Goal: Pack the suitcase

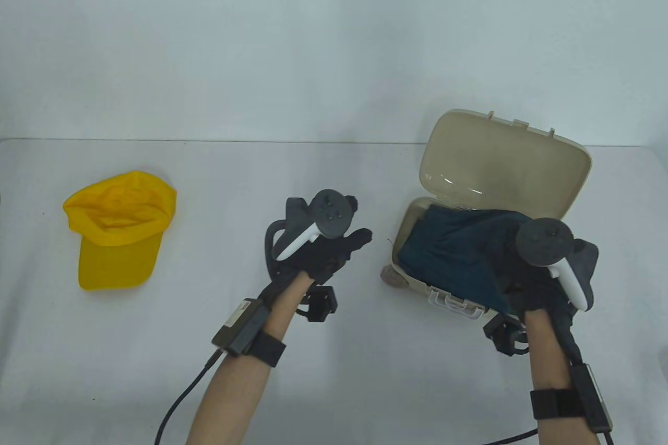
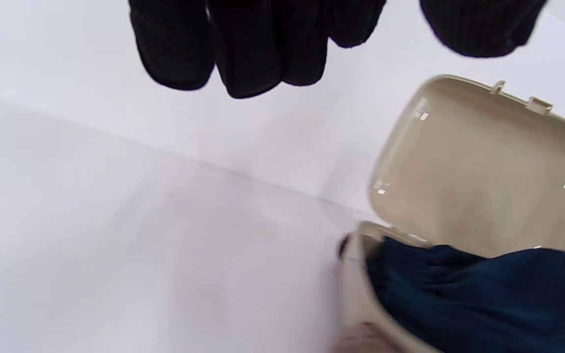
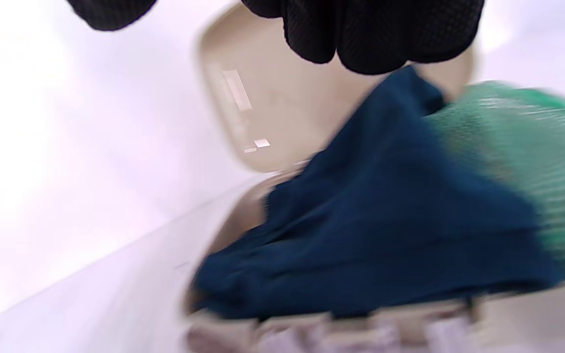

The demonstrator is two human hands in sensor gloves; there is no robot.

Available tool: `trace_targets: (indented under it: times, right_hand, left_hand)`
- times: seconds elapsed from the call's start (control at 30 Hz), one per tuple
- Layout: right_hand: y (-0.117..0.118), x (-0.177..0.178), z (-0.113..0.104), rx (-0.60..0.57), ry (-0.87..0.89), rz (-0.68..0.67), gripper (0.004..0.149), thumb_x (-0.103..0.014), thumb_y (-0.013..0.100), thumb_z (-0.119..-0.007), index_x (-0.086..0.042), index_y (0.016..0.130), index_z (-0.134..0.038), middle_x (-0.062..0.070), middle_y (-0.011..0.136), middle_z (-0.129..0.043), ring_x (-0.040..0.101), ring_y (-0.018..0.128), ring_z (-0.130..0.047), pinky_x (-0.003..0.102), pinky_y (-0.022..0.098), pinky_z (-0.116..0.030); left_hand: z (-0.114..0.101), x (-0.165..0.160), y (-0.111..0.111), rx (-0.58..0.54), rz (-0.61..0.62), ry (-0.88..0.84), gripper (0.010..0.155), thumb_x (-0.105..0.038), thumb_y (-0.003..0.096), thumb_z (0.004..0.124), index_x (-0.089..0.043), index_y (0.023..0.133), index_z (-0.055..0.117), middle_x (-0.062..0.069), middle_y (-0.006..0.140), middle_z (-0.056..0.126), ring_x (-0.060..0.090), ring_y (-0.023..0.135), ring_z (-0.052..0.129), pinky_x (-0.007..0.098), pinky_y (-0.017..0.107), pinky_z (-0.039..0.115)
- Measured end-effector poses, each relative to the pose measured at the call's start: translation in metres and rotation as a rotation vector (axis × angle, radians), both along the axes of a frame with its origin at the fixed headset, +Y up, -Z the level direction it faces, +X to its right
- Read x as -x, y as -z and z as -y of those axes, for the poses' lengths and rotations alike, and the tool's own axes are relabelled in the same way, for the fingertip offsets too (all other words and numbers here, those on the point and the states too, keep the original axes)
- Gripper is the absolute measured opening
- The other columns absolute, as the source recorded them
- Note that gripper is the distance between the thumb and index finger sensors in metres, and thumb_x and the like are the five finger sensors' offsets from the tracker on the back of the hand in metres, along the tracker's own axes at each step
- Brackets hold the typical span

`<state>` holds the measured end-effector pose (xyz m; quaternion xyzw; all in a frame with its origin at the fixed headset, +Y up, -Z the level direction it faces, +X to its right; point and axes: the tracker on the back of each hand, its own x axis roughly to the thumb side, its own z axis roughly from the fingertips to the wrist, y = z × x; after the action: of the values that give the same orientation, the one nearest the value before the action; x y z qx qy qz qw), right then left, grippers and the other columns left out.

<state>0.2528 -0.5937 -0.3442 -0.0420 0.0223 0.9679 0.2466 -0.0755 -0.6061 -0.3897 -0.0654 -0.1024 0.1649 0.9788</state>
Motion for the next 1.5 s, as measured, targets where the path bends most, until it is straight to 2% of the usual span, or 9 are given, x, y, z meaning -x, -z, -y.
trace_targets:
  times: [0.13,0.3,0.43,0.53,0.73,0.93,1.23,1.33,1.5]
  right_hand:
    - [-0.030,0.063,0.003,-0.100,-0.067,-0.224,0.088,-0.065,0.050,-0.056,-0.009,0.113,-0.034,0.019,0.115,-0.053,0.051,0.101,-0.063,0.062,0.068,-0.064]
    - [-0.062,0.109,0.020,-0.260,-0.235,-0.363,0.090,-0.070,0.047,-0.051,-0.015,0.114,-0.025,0.013,0.121,-0.039,0.052,0.109,-0.042,0.067,0.073,-0.049]
    - [-0.079,0.128,0.039,-0.334,-0.348,-0.428,0.092,-0.073,0.045,-0.047,-0.017,0.114,-0.023,0.012,0.123,-0.032,0.052,0.110,-0.035,0.070,0.073,-0.043]
    - [-0.081,0.132,0.049,-0.327,-0.401,-0.459,0.093,-0.074,0.044,-0.046,-0.017,0.114,-0.023,0.013,0.123,-0.030,0.052,0.110,-0.032,0.070,0.073,-0.041]
    - [-0.081,0.131,0.052,-0.313,-0.403,-0.458,0.093,-0.074,0.044,-0.046,-0.017,0.114,-0.024,0.013,0.122,-0.032,0.051,0.110,-0.034,0.070,0.073,-0.040]
    - [-0.075,0.128,0.057,-0.260,-0.393,-0.445,0.093,-0.074,0.044,-0.046,-0.017,0.114,-0.025,0.013,0.122,-0.032,0.052,0.110,-0.034,0.070,0.073,-0.040]
    - [-0.073,0.127,0.056,-0.236,-0.337,-0.443,0.093,-0.074,0.044,-0.045,-0.016,0.114,-0.026,0.014,0.122,-0.034,0.052,0.109,-0.036,0.069,0.073,-0.041]
    - [-0.073,0.127,0.055,-0.231,-0.337,-0.446,0.093,-0.074,0.044,-0.045,-0.016,0.114,-0.026,0.014,0.122,-0.034,0.052,0.109,-0.035,0.070,0.073,-0.040]
    - [-0.073,0.127,0.056,-0.229,-0.334,-0.446,0.092,-0.073,0.045,-0.045,-0.016,0.114,-0.027,0.015,0.122,-0.036,0.052,0.109,-0.037,0.069,0.073,-0.041]
  left_hand:
    - [0.006,0.061,-0.031,-0.071,-0.054,0.098,0.076,-0.057,0.0467,0.065,-0.027,0.111,0.038,0.002,0.116,0.054,0.030,0.106,0.066,0.053,0.075,0.064]
    - [0.024,0.142,-0.053,-0.054,-0.158,0.170,0.077,-0.058,0.0460,0.065,-0.029,0.111,0.036,0.002,0.118,0.050,0.030,0.108,0.062,0.054,0.076,0.061]
    - [0.037,0.206,-0.060,-0.010,-0.254,0.248,0.080,-0.058,0.0455,0.066,-0.030,0.112,0.032,0.002,0.119,0.045,0.031,0.110,0.057,0.055,0.078,0.059]
    - [0.045,0.247,-0.061,0.023,-0.327,0.298,0.083,-0.059,0.0444,0.068,-0.032,0.112,0.027,0.002,0.121,0.038,0.032,0.113,0.050,0.056,0.079,0.056]
    - [0.070,0.304,-0.050,0.089,-0.403,0.359,0.092,-0.057,0.0403,0.076,-0.034,0.111,0.022,-0.002,0.122,0.026,0.031,0.117,0.037,0.056,0.083,0.050]
    - [0.099,0.335,-0.025,0.265,-0.366,0.511,0.103,-0.058,0.0362,0.081,-0.036,0.109,0.011,-0.003,0.122,0.015,0.032,0.117,0.023,0.056,0.085,0.042]
    - [0.141,0.342,0.002,0.413,-0.337,0.658,0.096,-0.056,0.0420,0.076,-0.036,0.107,0.008,-0.004,0.120,0.016,0.028,0.117,0.023,0.055,0.085,0.042]
    - [0.146,0.339,0.005,0.373,-0.359,0.632,0.085,-0.051,0.0476,0.070,-0.036,0.107,0.011,-0.003,0.120,0.021,0.026,0.117,0.036,0.054,0.084,0.048]
    - [0.138,0.330,0.006,0.195,-0.417,0.740,0.066,-0.035,0.0530,0.060,-0.036,0.107,0.023,-0.005,0.118,0.037,0.021,0.113,0.060,0.050,0.080,0.063]
